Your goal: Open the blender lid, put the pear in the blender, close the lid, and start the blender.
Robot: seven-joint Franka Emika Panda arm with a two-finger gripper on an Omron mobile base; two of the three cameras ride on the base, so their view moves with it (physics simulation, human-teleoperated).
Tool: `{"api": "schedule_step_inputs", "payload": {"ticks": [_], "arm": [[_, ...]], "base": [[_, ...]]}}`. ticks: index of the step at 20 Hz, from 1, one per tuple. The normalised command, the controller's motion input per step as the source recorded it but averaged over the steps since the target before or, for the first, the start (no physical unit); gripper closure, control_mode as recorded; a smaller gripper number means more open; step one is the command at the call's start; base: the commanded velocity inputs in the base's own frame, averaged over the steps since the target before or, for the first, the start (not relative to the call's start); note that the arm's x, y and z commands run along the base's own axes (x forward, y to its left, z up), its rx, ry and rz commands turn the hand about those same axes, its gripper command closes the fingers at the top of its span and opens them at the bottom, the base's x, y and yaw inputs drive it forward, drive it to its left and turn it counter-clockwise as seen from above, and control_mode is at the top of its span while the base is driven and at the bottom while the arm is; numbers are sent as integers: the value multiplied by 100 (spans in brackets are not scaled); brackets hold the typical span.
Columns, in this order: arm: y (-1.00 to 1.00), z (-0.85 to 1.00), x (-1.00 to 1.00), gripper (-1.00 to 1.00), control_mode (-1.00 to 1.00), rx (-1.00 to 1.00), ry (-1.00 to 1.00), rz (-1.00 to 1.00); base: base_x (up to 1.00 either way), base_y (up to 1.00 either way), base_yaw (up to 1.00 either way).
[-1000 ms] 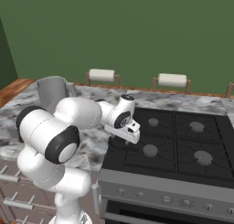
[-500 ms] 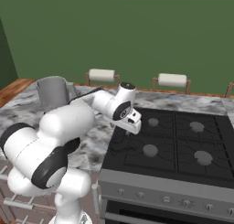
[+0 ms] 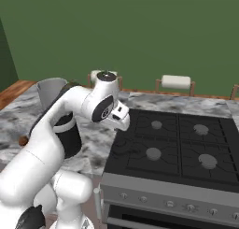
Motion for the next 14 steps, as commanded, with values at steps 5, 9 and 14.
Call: {"api": "schedule_step_inputs", "payload": {"ticks": [5, 9, 14], "arm": [[91, 74, -73, -100, -100, -18, -5, 0], [98, 51, -74, -100, -100, -20, -2, 0], [100, 5, -69, -100, -100, -17, 0, 0]], "base": [[0, 0, 0], [0, 0, 0], [0, 0, 0]]}}
